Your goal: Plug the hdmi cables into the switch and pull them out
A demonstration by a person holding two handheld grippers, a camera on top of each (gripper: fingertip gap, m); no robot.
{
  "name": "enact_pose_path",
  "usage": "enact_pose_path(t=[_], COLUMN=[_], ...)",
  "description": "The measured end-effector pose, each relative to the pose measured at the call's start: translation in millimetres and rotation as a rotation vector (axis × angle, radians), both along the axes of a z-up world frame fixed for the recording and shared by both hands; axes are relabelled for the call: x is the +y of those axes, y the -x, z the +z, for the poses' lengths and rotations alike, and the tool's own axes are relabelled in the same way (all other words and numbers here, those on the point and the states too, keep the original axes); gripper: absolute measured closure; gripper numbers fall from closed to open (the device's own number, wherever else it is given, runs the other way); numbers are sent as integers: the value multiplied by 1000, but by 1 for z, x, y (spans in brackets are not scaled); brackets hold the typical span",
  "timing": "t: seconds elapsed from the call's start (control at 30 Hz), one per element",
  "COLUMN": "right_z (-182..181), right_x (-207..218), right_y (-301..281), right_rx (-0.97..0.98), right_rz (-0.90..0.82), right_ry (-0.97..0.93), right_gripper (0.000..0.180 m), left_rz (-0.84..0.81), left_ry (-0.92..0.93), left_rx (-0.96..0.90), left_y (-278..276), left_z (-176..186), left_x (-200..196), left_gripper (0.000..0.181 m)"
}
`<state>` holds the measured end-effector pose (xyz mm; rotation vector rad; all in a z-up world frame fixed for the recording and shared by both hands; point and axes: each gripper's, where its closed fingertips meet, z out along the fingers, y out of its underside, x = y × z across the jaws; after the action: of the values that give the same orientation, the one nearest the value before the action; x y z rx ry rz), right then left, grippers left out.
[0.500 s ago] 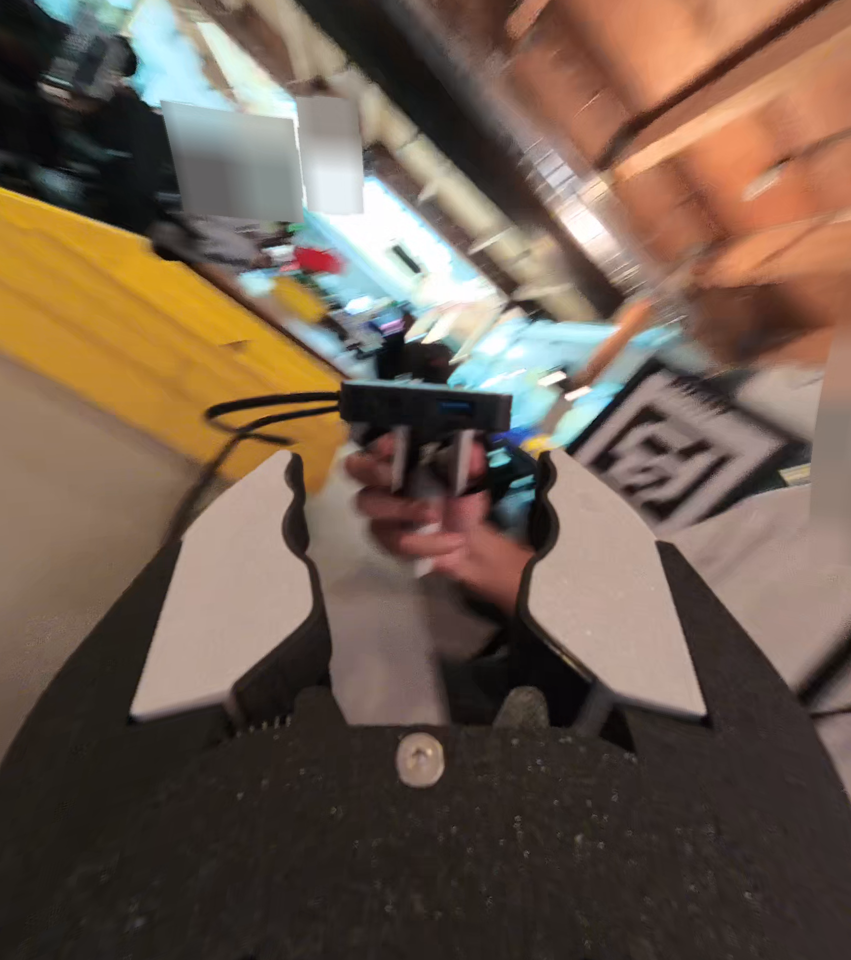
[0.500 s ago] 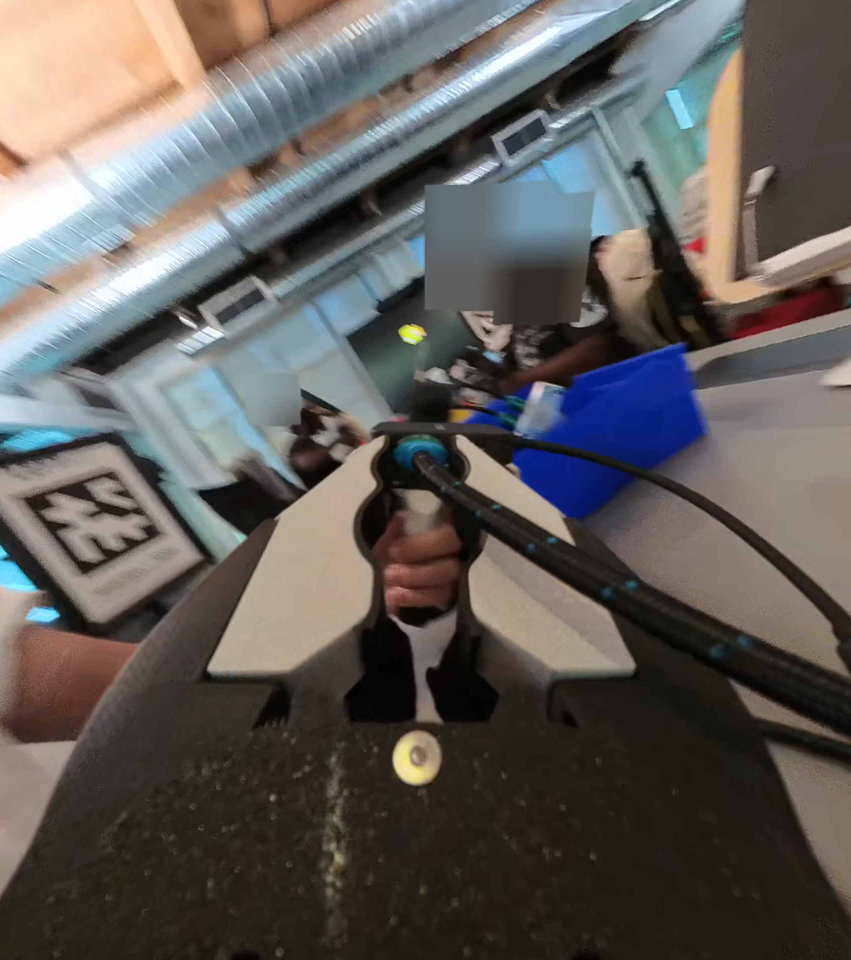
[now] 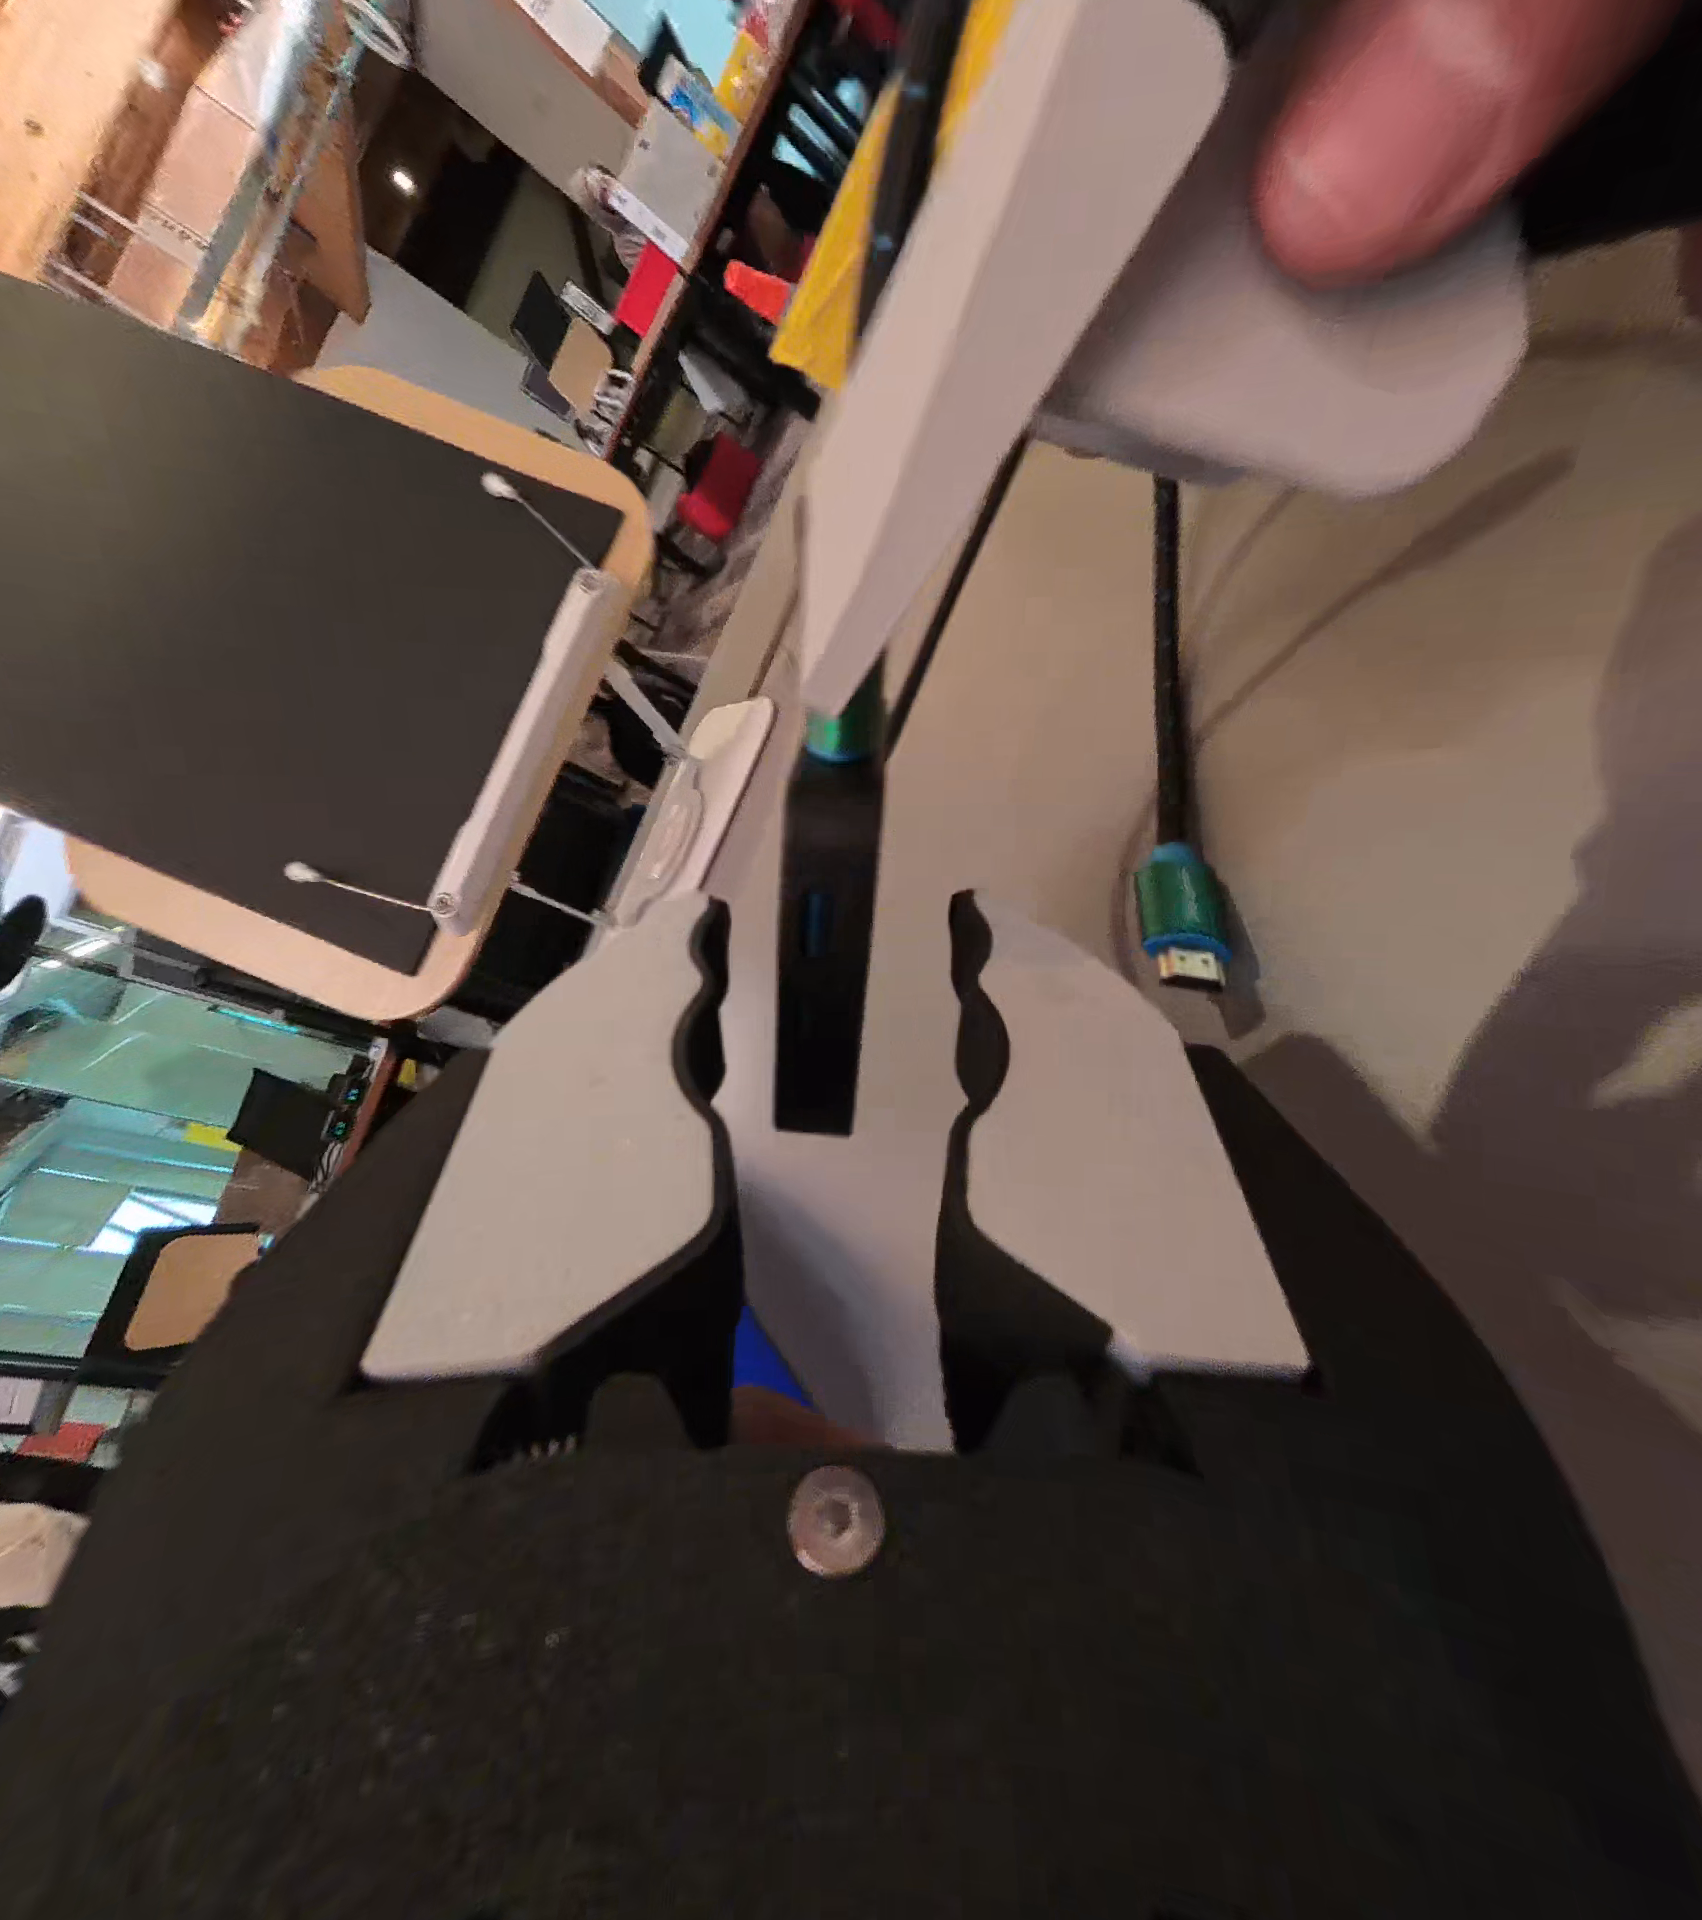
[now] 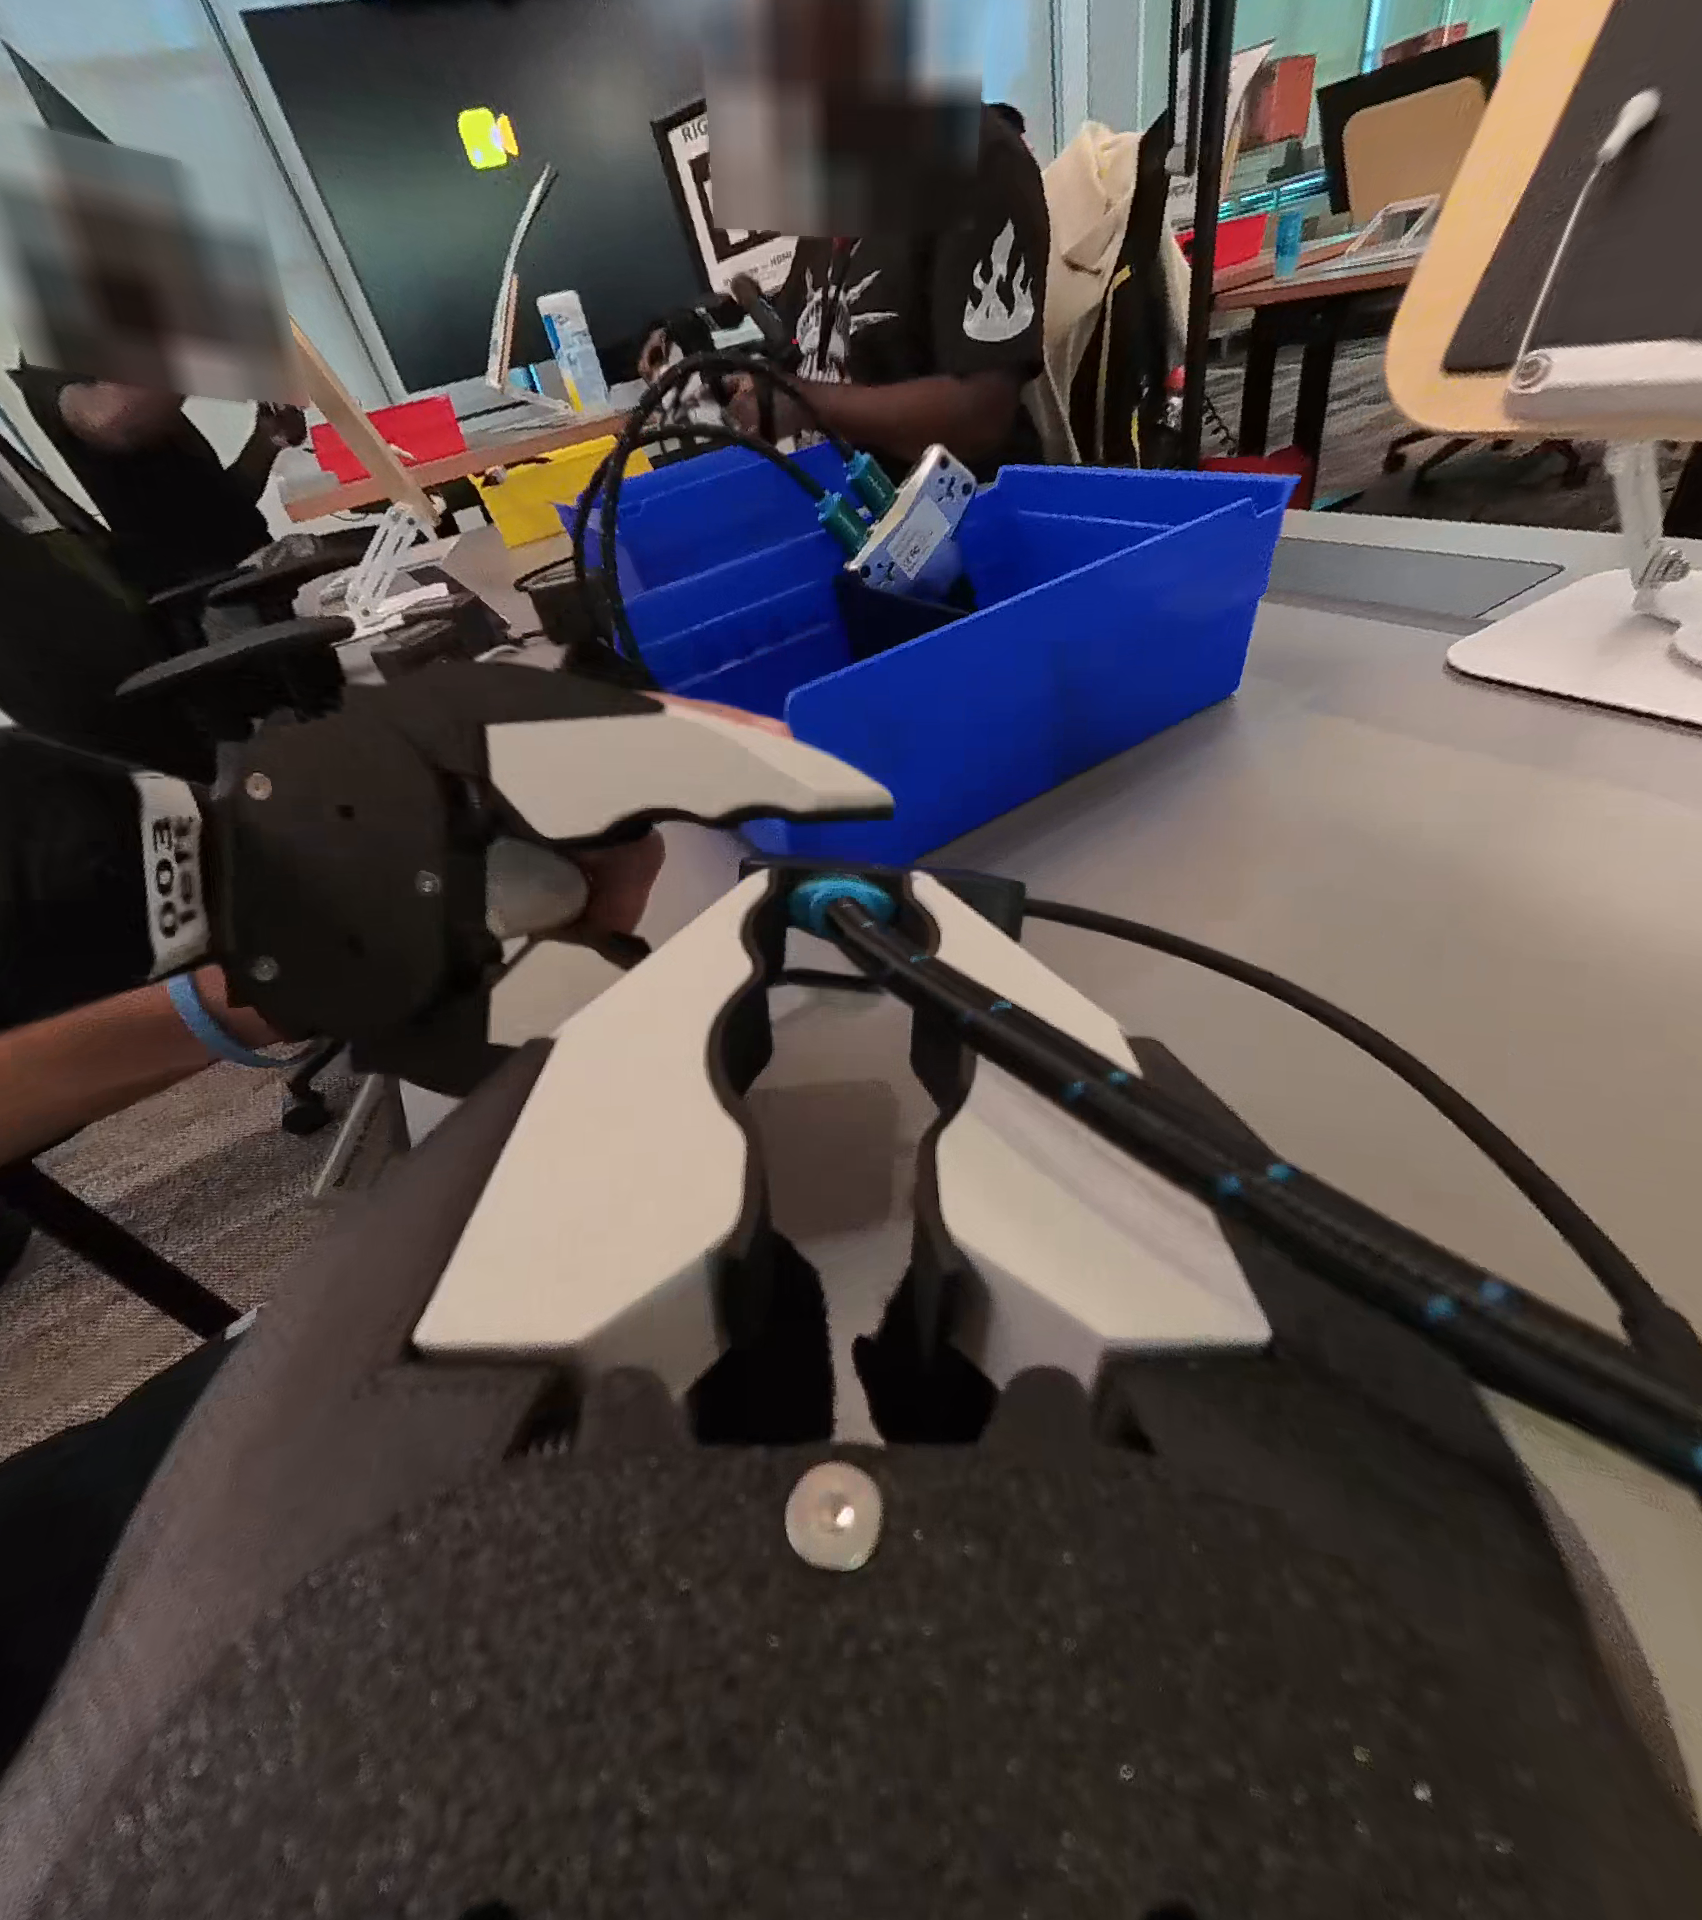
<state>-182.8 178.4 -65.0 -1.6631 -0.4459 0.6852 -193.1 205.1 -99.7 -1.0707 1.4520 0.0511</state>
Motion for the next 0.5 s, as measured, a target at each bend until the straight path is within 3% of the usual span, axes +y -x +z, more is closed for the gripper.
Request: enact_pose_path(t=[0.13,0.5], right_z=[-7,-22], right_x=[-2,5], right_y=[9,4], right_rx=[-67,-75], right_rz=[-2,-42], right_ry=[-6,49], right_gripper=[159,154], left_rz=[2,49], left_ry=[-1,-69], left_rx=[6,48], left_y=[-2,-8], left_z=[-6,-13], left_x=[2,9], left_gripper=[167,167])
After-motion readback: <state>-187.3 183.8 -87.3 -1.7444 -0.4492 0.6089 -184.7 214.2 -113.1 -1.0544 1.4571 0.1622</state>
